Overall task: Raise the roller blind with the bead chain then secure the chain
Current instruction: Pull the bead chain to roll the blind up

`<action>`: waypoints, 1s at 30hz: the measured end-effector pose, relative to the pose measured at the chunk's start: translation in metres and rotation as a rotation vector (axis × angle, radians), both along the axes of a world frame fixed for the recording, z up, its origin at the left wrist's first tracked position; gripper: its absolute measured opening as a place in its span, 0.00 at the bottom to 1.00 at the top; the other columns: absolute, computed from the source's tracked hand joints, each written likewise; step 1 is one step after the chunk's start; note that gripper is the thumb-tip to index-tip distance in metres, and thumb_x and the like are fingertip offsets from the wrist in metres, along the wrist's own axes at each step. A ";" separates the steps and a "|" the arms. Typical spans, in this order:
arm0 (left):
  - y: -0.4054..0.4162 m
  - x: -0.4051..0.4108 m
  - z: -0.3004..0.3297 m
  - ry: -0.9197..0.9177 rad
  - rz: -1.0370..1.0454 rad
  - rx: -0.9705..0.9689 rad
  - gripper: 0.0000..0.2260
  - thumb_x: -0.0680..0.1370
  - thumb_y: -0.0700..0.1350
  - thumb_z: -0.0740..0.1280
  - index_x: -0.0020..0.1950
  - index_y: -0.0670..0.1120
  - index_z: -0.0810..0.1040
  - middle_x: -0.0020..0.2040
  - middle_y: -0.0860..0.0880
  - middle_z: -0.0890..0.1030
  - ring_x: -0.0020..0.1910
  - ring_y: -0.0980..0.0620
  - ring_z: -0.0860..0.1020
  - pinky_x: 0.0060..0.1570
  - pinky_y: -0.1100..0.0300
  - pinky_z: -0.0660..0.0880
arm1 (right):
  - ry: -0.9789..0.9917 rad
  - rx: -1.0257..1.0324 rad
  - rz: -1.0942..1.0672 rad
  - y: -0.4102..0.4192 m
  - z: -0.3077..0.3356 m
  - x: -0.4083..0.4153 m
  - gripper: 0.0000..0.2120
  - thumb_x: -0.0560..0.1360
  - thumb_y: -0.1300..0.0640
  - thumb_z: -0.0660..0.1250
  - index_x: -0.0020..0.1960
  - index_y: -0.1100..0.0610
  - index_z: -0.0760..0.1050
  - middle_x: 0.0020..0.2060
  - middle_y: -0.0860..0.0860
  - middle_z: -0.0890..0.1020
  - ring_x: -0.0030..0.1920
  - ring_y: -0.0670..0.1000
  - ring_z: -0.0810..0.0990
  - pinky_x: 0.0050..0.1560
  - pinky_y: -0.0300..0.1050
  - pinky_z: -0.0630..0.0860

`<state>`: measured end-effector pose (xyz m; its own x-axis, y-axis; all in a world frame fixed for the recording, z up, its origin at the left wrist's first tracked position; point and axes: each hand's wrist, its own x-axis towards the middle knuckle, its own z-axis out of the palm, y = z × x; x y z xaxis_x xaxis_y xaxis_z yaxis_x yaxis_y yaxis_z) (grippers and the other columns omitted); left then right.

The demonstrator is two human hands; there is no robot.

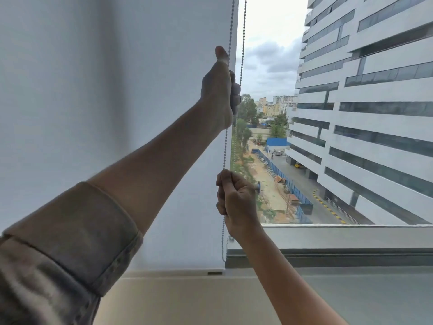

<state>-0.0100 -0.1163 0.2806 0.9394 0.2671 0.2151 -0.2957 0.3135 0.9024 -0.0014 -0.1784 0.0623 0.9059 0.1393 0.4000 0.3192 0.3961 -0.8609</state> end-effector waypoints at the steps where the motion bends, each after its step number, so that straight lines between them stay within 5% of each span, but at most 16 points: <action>1: -0.002 0.000 -0.005 -0.011 0.019 -0.008 0.31 0.85 0.68 0.58 0.27 0.51 0.61 0.21 0.54 0.61 0.18 0.54 0.56 0.20 0.65 0.54 | 0.006 -0.005 0.012 -0.001 -0.004 0.001 0.19 0.88 0.59 0.62 0.39 0.56 0.77 0.26 0.49 0.63 0.25 0.48 0.55 0.25 0.39 0.54; 5: -0.003 0.000 -0.025 -0.106 0.047 -0.016 0.28 0.87 0.63 0.58 0.30 0.52 0.60 0.22 0.53 0.60 0.20 0.53 0.55 0.23 0.62 0.52 | 0.003 -0.064 0.074 -0.008 -0.013 0.008 0.17 0.88 0.55 0.64 0.42 0.58 0.78 0.27 0.48 0.65 0.26 0.48 0.59 0.28 0.42 0.57; 9: -0.003 -0.005 -0.035 -0.184 0.056 -0.030 0.32 0.88 0.59 0.58 0.24 0.51 0.63 0.21 0.53 0.61 0.18 0.54 0.55 0.21 0.64 0.54 | -0.019 -0.139 0.091 -0.019 0.003 0.018 0.10 0.81 0.53 0.67 0.51 0.58 0.83 0.36 0.51 0.81 0.37 0.48 0.75 0.41 0.46 0.67; 13: -0.002 -0.007 -0.047 -0.188 0.103 0.005 0.36 0.88 0.59 0.58 0.20 0.50 0.65 0.20 0.53 0.62 0.17 0.54 0.57 0.21 0.64 0.56 | 0.006 -0.049 0.136 -0.026 0.045 0.026 0.13 0.69 0.57 0.64 0.51 0.54 0.83 0.46 0.52 0.86 0.48 0.52 0.80 0.51 0.54 0.69; 17: -0.003 -0.005 -0.067 -0.147 0.115 0.001 0.34 0.87 0.60 0.58 0.22 0.50 0.66 0.21 0.51 0.61 0.18 0.52 0.57 0.23 0.63 0.56 | -0.078 -0.006 0.191 -0.031 0.085 0.029 0.22 0.61 0.60 0.60 0.53 0.55 0.82 0.42 0.46 0.86 0.44 0.46 0.82 0.52 0.55 0.71; 23: -0.005 -0.003 -0.103 -0.105 0.171 0.019 0.26 0.86 0.62 0.61 0.35 0.49 0.83 0.23 0.52 0.73 0.20 0.54 0.66 0.24 0.60 0.61 | -0.135 0.009 0.158 -0.023 0.134 0.027 0.15 0.76 0.54 0.62 0.57 0.59 0.82 0.44 0.50 0.88 0.47 0.51 0.84 0.52 0.53 0.76; 26: -0.006 0.000 -0.124 -0.078 0.185 0.048 0.31 0.86 0.61 0.61 0.25 0.49 0.74 0.22 0.50 0.68 0.19 0.52 0.63 0.24 0.60 0.60 | -0.144 0.005 0.168 -0.018 0.161 0.024 0.15 0.86 0.52 0.59 0.55 0.59 0.81 0.47 0.53 0.88 0.45 0.53 0.84 0.53 0.53 0.76; 30: -0.008 0.002 -0.155 -0.045 0.210 0.108 0.30 0.88 0.60 0.58 0.26 0.51 0.64 0.22 0.49 0.63 0.18 0.52 0.60 0.25 0.60 0.58 | -0.154 -0.011 0.111 -0.013 0.192 0.021 0.19 0.88 0.47 0.58 0.57 0.59 0.82 0.46 0.53 0.88 0.42 0.53 0.85 0.49 0.51 0.79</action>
<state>-0.0082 -0.1240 0.1257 0.8544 0.4285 0.2939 -0.3853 0.1429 0.9117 0.0194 -0.1915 0.2539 0.8130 0.2403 0.5303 0.4022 0.4269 -0.8100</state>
